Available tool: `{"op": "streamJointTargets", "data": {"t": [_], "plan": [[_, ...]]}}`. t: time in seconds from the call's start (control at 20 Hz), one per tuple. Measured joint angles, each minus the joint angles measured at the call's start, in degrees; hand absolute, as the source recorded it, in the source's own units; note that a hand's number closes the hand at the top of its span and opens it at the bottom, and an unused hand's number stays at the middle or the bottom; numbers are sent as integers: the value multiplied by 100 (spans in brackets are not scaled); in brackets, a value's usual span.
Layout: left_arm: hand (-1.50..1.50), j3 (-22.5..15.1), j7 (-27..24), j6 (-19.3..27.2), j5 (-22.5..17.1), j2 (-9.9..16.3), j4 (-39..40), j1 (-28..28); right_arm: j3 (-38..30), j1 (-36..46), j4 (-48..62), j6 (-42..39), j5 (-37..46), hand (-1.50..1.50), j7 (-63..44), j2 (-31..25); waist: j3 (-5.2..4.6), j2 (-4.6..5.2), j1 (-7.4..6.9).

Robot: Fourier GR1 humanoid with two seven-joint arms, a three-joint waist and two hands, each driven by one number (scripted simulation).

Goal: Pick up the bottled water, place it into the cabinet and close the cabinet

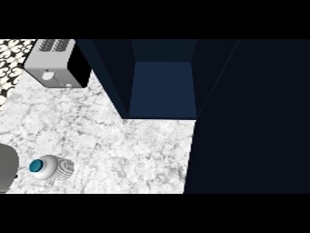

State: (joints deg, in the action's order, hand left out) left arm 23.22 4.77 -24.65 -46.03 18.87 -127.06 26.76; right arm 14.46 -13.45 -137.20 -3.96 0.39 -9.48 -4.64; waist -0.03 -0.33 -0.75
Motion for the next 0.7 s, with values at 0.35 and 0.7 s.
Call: {"op": "streamJointTargets", "data": {"t": [0.35, 0.7], "plan": [[-150, 630, 544, -311, -712, 47, -118, 338, 714, 11, -277, 216, 470, -150, -381, 209, 2, 14, 33], [-150, 902, 862, -630, -538, -100, -24, 298, 1022, 287, -362, 458, 506, -150, -873, 299, 2, 20, 55]]}}
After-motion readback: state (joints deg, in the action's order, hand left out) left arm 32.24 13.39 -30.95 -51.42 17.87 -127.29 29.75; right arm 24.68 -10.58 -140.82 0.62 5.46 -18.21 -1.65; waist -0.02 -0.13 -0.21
